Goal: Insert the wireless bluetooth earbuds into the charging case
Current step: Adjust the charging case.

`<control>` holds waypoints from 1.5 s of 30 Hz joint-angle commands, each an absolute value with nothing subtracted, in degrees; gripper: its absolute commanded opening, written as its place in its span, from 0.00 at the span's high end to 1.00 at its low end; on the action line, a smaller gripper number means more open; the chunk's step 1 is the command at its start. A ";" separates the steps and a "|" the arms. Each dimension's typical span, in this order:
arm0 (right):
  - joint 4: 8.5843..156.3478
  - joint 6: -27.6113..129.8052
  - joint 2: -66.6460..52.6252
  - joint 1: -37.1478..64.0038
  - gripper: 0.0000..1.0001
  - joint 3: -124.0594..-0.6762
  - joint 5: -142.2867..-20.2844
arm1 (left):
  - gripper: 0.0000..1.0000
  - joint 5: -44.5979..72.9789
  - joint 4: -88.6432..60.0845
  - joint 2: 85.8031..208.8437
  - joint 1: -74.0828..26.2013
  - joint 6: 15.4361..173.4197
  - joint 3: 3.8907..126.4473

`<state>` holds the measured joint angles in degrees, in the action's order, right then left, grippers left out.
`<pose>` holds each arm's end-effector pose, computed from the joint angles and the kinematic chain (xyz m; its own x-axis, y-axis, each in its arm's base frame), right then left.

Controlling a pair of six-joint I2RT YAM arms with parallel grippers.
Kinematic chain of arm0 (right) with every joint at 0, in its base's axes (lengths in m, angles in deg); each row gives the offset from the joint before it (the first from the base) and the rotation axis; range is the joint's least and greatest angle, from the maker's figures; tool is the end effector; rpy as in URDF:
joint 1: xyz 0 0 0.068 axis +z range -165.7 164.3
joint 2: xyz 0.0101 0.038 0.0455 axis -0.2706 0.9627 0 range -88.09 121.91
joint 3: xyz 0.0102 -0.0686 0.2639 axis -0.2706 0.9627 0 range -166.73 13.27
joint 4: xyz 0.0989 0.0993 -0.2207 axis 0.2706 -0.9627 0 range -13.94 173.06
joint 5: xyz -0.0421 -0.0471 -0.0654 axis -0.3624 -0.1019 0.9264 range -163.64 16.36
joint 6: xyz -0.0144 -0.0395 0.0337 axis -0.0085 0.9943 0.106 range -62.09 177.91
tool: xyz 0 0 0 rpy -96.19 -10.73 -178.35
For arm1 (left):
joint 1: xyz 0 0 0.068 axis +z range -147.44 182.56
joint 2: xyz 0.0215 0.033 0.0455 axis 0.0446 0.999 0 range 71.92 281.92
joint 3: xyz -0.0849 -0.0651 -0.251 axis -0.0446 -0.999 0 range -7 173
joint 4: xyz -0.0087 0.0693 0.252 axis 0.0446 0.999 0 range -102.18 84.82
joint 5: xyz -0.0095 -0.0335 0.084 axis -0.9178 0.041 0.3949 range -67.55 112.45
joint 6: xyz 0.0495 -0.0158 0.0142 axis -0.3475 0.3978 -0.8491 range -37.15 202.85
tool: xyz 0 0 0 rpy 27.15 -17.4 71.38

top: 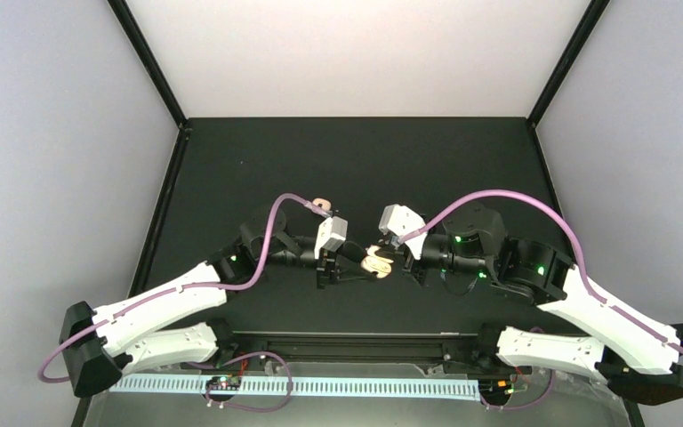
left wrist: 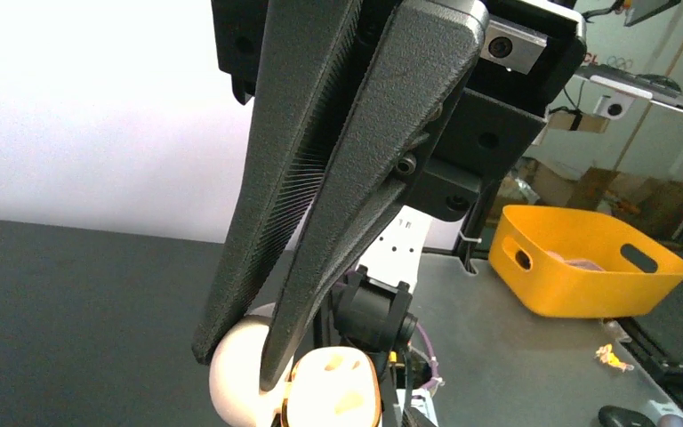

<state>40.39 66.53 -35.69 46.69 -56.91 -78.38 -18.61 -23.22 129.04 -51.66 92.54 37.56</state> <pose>0.0777 0.1548 0.4087 -0.0552 -0.4281 -0.9020 -0.9367 0.3352 -0.1017 0.1154 -0.1999 0.3379 -0.1829 0.0365 -0.9825 0.9788 -0.0869 -0.1855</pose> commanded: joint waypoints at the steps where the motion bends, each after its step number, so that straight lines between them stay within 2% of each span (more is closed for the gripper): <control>1: 42.25 65.98 -36.67 47.03 0.99 -58.53 -78.84 | 0.68 -21.46 -27.13 130.16 -51.49 94.65 38.73; 3: 42.36 65.98 -36.85 47.05 0.99 -58.67 -78.84 | 0.67 -21.74 -27.47 130.56 -51.49 95.22 38.71; 9: 42.34 66.26 -37.10 47.05 0.99 -58.73 -78.05 | 0.54 -22.12 -28.72 131.15 -51.49 97.05 38.53; 18: 42.01 67.35 -37.42 47.04 0.99 -58.81 -76.23 | 0.57 -21.65 -29.37 131.58 -51.26 98.47 37.50; 22: 41.84 67.48 -37.49 47.04 0.99 -58.98 -75.89 | 0.53 -22.19 -33.15 131.86 -49.99 102.65 35.70; 24: 41.69 67.76 -37.55 47.00 0.99 -59.07 -75.50 | 0.47 -22.53 -35.23 131.84 -49.13 105.04 34.95; 30: 41.43 68.32 -37.82 47.05 0.99 -59.40 -74.54 | 0.16 -22.16 -35.36 130.98 -48.77 106.46 34.53; 34: 41.40 68.68 -37.65 47.05 0.99 -59.42 -74.31 | 0.05 -22.12 -35.25 130.20 -48.77 106.39 34.53; 37: 41.40 68.63 -37.49 47.01 0.99 -59.69 -74.49 | 0.10 -22.17 -35.45 130.23 -48.79 106.39 34.72; 43: 41.56 68.26 -36.94 47.05 0.99 -59.78 -75.78 | 0.29 -22.63 -36.10 131.59 -48.81 106.61 35.85; 45: 41.71 68.04 -36.94 47.01 0.99 -59.77 -76.21 | 0.32 -22.64 -34.81 132.29 -48.78 105.96 36.60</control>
<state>40.67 68.11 -36.94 46.69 -58.35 -75.38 -21.51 -33.87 131.16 -48.88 106.68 34.50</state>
